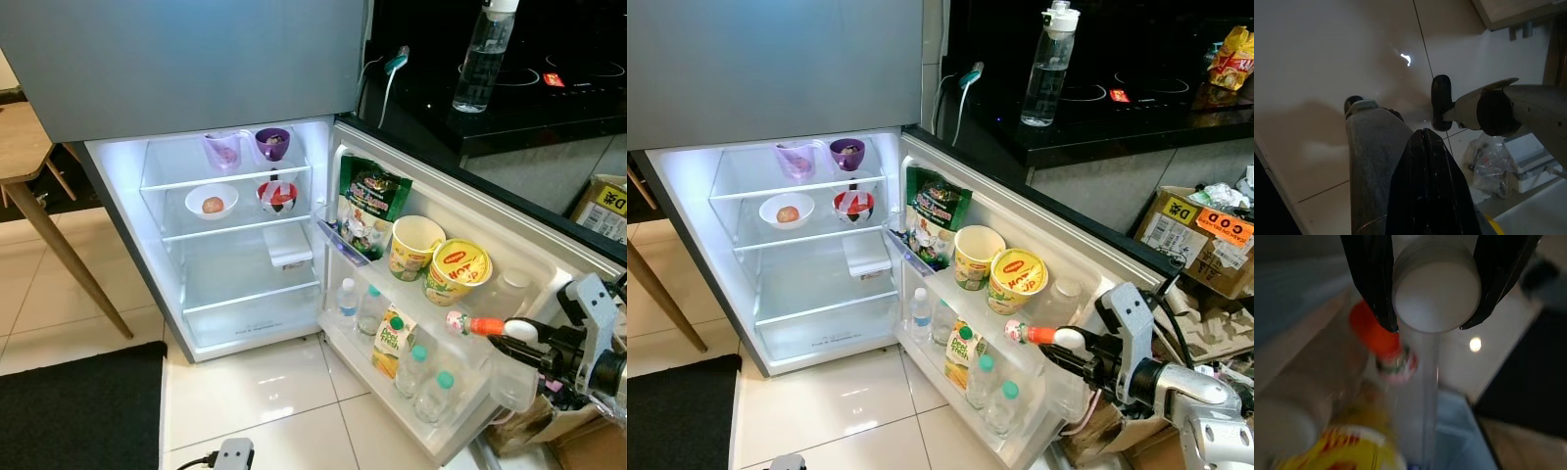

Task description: Restocking fridge

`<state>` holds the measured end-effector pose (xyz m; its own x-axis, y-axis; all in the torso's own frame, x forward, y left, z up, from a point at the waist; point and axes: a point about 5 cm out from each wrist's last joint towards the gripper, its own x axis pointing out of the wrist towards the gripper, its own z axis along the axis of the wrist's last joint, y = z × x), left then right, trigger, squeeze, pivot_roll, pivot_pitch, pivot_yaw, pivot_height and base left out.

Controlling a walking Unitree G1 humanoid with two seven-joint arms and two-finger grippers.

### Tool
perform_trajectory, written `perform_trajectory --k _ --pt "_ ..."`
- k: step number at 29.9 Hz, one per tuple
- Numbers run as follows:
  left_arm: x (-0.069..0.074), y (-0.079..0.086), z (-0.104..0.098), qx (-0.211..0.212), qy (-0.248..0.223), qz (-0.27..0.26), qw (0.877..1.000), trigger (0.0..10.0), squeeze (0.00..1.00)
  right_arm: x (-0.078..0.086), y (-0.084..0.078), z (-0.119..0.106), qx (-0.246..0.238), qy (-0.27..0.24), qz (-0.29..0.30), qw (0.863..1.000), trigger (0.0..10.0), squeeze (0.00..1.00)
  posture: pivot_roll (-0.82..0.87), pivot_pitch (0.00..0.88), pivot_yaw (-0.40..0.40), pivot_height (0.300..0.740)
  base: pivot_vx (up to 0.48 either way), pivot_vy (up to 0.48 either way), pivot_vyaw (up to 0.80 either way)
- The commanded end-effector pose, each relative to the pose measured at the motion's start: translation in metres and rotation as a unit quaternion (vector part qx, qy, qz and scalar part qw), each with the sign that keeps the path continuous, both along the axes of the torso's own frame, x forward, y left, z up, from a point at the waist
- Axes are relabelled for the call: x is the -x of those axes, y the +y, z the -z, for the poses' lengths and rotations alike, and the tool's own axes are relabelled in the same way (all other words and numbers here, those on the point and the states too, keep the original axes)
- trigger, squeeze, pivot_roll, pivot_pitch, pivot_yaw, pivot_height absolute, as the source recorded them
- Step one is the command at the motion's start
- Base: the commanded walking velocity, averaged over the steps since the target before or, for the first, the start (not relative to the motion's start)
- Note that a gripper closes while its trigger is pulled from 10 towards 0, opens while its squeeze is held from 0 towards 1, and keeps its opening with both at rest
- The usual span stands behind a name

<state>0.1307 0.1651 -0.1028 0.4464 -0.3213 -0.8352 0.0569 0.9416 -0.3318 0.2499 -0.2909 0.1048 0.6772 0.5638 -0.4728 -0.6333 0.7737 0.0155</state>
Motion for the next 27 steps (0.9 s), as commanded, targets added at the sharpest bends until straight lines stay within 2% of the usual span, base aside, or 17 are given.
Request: perform_trajectory --k 1,5,11,18,27 --pt "0.01 0.003 0.003 -0.006 0.02 0.005 1.0 10.0 0.0 0.002 -0.003 0.003 0.012 0.016 0.006 1.0 10.0 0.0 -0.09 0.0 -0.021 0.74 0.0 0.0 0.0" --pt "0.01 0.003 0.003 -0.006 0.02 0.005 1.0 10.0 0.0 0.002 -0.003 0.004 0.008 0.02 0.012 1.0 10.0 0.0 -0.09 0.0 -0.021 0.74 0.0 0.0 0.0" --pt "0.01 0.001 0.003 -0.004 0.02 0.005 1.0 10.0 0.0 -0.001 0.005 0.005 0.008 0.022 0.002 1.0 10.0 0.0 -0.09 0.0 -0.022 0.74 0.0 0.0 0.0" --pt "0.011 0.001 0.004 -0.003 0.02 0.005 1.0 10.0 0.0 -0.016 0.012 0.01 0.031 0.01 0.029 0.999 10.0 0.0 -0.09 0.0 -0.025 0.74 0.0 0.0 0.0" --pt "0.011 -0.002 0.004 -0.001 0.021 0.005 1.0 10.0 0.0 -0.031 0.008 0.001 0.039 -0.023 0.073 0.996 10.0 0.0 -0.09 0.0 -0.029 0.74 0.0 0.0 0.0"
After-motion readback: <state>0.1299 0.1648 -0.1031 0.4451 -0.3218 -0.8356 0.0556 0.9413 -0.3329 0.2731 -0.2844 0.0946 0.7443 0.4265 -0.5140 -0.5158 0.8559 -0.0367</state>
